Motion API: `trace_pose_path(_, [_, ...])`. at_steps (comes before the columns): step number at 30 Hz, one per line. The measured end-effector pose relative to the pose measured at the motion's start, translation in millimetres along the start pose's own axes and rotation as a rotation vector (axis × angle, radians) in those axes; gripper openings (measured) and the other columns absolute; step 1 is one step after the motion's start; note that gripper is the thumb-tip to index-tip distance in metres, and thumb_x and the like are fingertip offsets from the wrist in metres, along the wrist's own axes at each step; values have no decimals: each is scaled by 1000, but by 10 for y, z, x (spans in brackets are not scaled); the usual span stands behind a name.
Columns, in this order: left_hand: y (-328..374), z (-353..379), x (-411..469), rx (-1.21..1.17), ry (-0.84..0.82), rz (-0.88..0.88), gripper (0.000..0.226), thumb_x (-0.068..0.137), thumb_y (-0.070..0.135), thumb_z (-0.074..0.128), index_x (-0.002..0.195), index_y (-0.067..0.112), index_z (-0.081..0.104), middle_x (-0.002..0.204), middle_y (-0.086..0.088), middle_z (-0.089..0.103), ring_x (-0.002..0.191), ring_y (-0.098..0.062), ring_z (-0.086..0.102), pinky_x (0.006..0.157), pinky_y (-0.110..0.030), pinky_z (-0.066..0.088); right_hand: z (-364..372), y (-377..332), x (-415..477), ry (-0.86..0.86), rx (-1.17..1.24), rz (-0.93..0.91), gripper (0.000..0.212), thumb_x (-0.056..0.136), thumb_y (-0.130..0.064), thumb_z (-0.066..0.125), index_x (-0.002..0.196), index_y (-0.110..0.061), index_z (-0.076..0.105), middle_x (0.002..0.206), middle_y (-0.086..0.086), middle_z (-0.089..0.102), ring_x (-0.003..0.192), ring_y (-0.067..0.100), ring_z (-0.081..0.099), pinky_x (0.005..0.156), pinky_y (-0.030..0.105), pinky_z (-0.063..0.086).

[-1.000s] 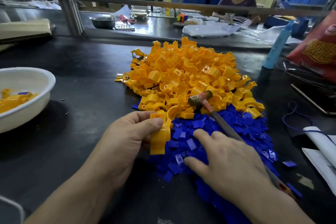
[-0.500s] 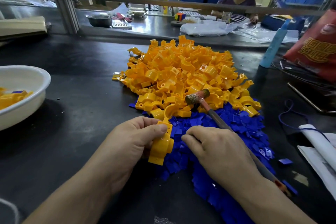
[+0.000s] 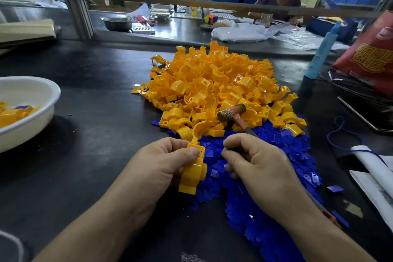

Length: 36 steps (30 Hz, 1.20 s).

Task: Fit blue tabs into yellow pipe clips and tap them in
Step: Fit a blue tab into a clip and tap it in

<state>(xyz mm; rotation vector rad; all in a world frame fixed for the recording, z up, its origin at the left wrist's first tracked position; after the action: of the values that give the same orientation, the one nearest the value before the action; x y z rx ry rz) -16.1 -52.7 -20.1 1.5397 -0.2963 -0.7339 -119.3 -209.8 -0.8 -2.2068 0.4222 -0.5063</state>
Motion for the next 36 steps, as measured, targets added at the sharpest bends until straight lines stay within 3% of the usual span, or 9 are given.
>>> trace_pose_path(4, [4,5,12,16,-4,9,43,61,40,74,99,21,72,95,-15,74,78,-23,74,59,-30,54,14,-23,6,-1,27,-12,17,87,-19,65,90,-36,63,84,-11,68,82,-1,66,72,18,56])
trace_pose_path(8, [5,6,19,27,-1,17,45,59,42,74,99,22,72,97,-16,73,80,-23,73,62,-31,55,11,-54,1,-16,163,-5,24,88,-8,64,94,-32,62,79,-7,72,77,-9,66,62,1,46])
trace_pose_path(10, [6,10,19,29,-1,20,45,59,42,74,99,21,72,96,-17,73,80,-24,72,63,-32,55,7,-64,-2,-13,210,-7,27,88,-5,63,93,-32,60,79,-6,73,76,-11,66,60,-1,44])
trace_pose_path(15, [13,26,11,23,-12,29,43,60,40,73,99,22,72,88,-8,76,78,-20,74,59,-26,55,-23,-66,2,25,50,-103,20,87,-13,65,85,-33,64,106,-19,56,88,2,65,74,15,53])
trace_pose_path(18, [16,29,3,-5,-8,65,43,61,38,74,100,21,71,87,-6,76,78,-20,74,57,-24,55,-36,-68,-6,51,-22,-143,17,87,-21,63,87,-38,62,102,-24,54,95,0,58,79,14,49])
trace_pose_path(21, [26,65,-10,11,-33,95,45,61,38,73,103,21,69,85,0,77,73,-13,74,54,-20,53,-39,-109,-29,24,80,-140,18,86,-26,62,93,-43,63,96,-21,61,89,0,62,73,9,49])
trace_pose_path(26, [39,128,-34,18,-97,164,57,55,44,80,105,20,66,91,-6,77,81,-20,75,59,-24,57,5,-207,-74,-45,309,-137,17,80,-30,65,96,-36,65,86,-6,67,74,12,68,62,21,57])
trace_pose_path(32, [43,117,-37,4,-110,191,56,53,46,79,102,21,67,91,-5,77,81,-19,75,59,-22,57,-8,-275,-100,-37,82,-295,14,88,-18,62,94,-28,68,90,-13,64,88,8,63,70,16,52])
trace_pose_path(36, [40,131,-44,-27,-159,172,54,57,41,79,104,17,69,92,-7,77,81,-19,75,59,-20,56,-11,-292,-97,-34,69,-340,12,88,-15,63,91,-25,70,92,-12,61,94,9,60,72,15,50])
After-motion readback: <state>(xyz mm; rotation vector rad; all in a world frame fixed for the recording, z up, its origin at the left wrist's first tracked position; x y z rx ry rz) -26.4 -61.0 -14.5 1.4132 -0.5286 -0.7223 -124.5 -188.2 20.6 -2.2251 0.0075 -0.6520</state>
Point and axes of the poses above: each hand's wrist, its own x-axis towards the middle knuckle, its own z-axis out of the palm, y = z × x, the point moved 3 cm from there along x, towards the middle knuckle
